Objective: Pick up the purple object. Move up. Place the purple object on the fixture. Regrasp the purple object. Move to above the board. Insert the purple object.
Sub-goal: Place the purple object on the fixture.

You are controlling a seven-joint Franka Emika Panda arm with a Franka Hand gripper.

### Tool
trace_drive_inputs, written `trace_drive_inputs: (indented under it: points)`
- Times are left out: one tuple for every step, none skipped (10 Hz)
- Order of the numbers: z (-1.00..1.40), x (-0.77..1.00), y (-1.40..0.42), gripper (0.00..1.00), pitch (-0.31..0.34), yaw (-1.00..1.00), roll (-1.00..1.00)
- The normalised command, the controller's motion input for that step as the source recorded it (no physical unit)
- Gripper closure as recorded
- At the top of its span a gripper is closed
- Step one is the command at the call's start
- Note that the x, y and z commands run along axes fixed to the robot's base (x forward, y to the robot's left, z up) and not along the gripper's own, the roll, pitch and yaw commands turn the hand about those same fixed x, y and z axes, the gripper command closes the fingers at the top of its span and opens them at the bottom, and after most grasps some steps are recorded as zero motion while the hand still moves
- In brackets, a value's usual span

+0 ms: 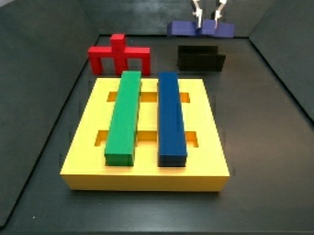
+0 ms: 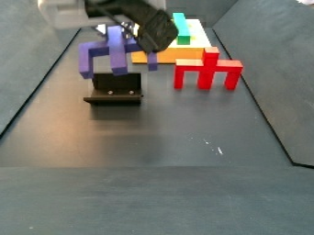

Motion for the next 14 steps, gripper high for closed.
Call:
trace_drive_inputs:
  points:
    - [-0.31,0.19,0.00,1.00,-0.260,0.00,-0.75]
    - [-0.28,0.16,0.00,1.00,-0.429,0.00,-0.77]
    - [-0.29,0.03,0.07,1.00,-0.271,0.00,-0.70]
    - [-0.10,-0.05,0.15,1.00,-0.140,0.13,-0.45]
    - [-0.08,-0.12,0.07,1.00,-0.111,0.15,-0.25]
    - [-0.13,-0.12,0.03,1.00,-0.140,0.13,-0.18]
    - [-0.24,-0.13,0.00,1.00,-0.203,0.12,-0.22]
    - [-0.29,-0.17,0.00,1.00,-0.229,0.10,-0.14]
    - [-0.30,-0.17,0.00,1.00,-0.226,0.09,-0.09]
    - [-0.29,-0.17,0.00,1.00,-0.217,0.08,-0.08]
    - [-0.27,0.00,0.00,1.00,-0.100,0.04,-0.06]
    - [-0.24,0.05,-0.02,1.00,0.000,0.02,0.00]
    - [-0.21,0.02,0.00,1.00,0.000,0.01,0.00]
    - [-0.20,0.05,-0.01,1.00,0.000,0.00,0.00]
